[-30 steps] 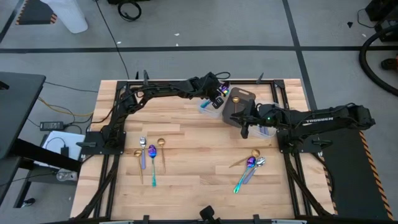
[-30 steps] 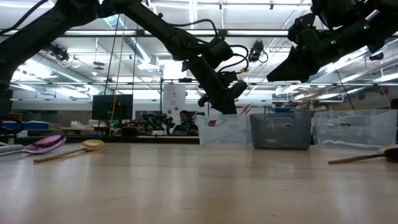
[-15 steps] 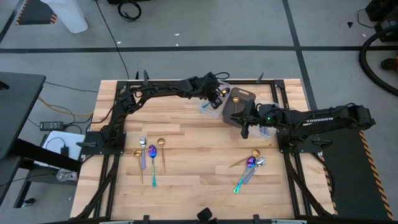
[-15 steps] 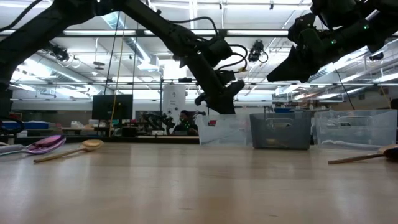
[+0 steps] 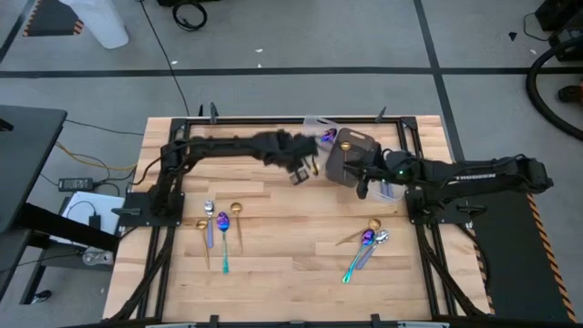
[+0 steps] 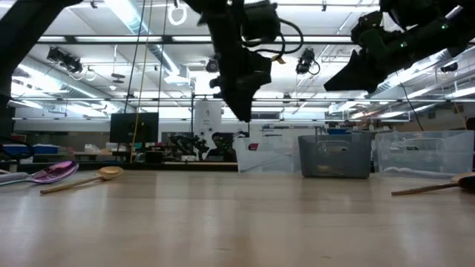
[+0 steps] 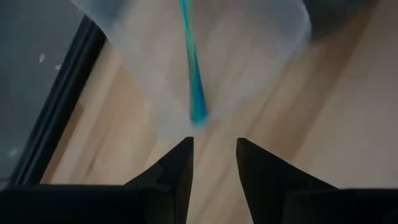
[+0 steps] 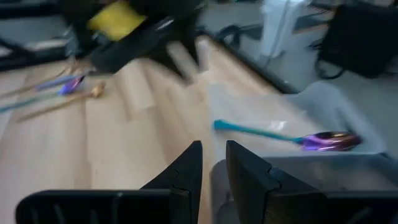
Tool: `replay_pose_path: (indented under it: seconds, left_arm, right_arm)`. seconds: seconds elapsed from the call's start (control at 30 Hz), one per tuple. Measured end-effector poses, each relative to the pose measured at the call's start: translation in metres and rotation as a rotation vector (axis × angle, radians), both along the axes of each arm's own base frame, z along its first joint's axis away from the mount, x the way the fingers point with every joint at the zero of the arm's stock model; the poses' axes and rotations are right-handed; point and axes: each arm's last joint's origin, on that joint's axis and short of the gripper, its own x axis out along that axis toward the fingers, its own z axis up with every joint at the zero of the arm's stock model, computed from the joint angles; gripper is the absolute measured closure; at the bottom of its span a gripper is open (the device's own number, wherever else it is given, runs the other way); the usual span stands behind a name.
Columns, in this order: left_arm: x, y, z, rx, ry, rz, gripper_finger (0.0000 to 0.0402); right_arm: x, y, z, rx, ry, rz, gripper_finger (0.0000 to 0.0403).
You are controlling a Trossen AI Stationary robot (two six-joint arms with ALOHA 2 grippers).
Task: Sort silverware by color (type)
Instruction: Put the gold spoon into the black bin
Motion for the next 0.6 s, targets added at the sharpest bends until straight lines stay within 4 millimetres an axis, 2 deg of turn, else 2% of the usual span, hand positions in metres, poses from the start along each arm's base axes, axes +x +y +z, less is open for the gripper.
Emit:
replay_pose_path:
  seconds: [0.27,0.6]
  left_arm:
    - [-0.009,-0.069,-0.004,0.056,0.156,-0.023,0.0272]
    - [-0.024,-0.142,-0.006,0.038,0.173,-0.004,0.0272]
  right_arm:
    - [-0.017,0.001,0.01,-0.005,-0.043,-0.079,0.0321]
    - [-0.022,0.006,0.013,0.022,-0.064,-0.032,0.0321]
